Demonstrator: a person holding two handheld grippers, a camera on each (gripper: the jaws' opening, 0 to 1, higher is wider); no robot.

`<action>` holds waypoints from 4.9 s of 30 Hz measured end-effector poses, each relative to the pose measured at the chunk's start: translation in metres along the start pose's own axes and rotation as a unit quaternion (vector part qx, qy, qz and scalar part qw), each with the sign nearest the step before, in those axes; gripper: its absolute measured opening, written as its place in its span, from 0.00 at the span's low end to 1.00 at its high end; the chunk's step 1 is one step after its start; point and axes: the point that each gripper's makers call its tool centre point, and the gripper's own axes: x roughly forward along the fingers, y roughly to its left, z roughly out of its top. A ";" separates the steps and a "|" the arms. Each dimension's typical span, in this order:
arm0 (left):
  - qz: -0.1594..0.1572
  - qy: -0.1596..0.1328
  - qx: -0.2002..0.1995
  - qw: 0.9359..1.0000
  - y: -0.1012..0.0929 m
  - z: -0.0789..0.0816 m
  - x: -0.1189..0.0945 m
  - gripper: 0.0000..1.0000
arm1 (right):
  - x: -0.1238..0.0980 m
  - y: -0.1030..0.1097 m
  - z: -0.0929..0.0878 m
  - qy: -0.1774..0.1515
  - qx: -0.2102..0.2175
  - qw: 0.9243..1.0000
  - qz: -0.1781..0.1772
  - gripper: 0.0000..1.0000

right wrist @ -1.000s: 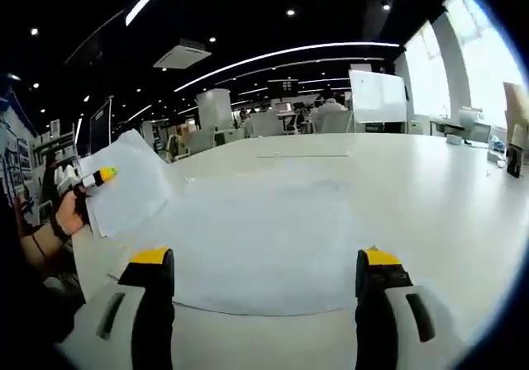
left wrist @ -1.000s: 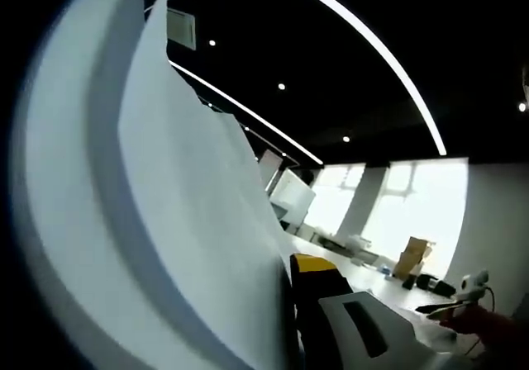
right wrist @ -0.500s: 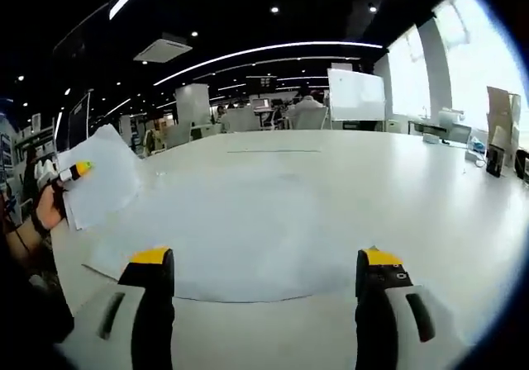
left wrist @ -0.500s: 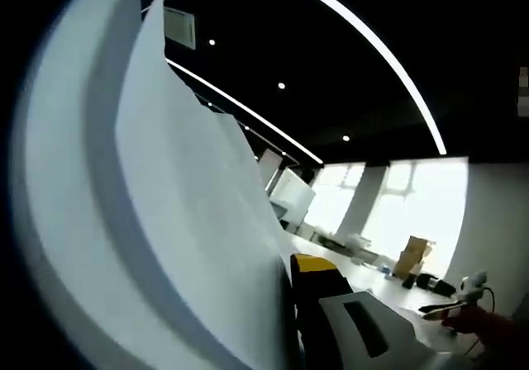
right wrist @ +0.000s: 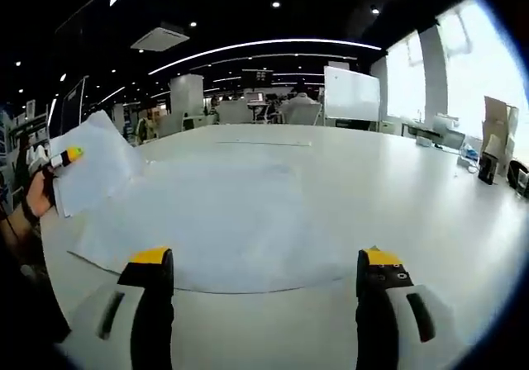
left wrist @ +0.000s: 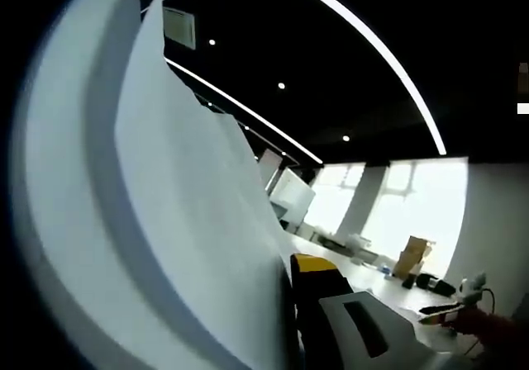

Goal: Organize the stack of printing papers by aligning and flattening the scattered papers on the table

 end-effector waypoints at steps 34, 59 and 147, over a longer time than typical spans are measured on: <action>-0.002 -0.004 -0.006 1.000 0.000 0.001 0.000 0.11 | 0.008 -0.008 -0.006 0.017 0.001 0.999 -0.029 0.87; -0.005 -0.005 -0.012 1.000 -0.001 0.001 -0.001 0.11 | 0.007 0.002 -0.005 0.005 -0.007 1.000 -0.014 0.76; -0.003 -0.002 -0.011 1.000 0.000 0.001 0.000 0.12 | 0.003 0.030 0.017 -0.052 -0.007 0.996 0.067 0.00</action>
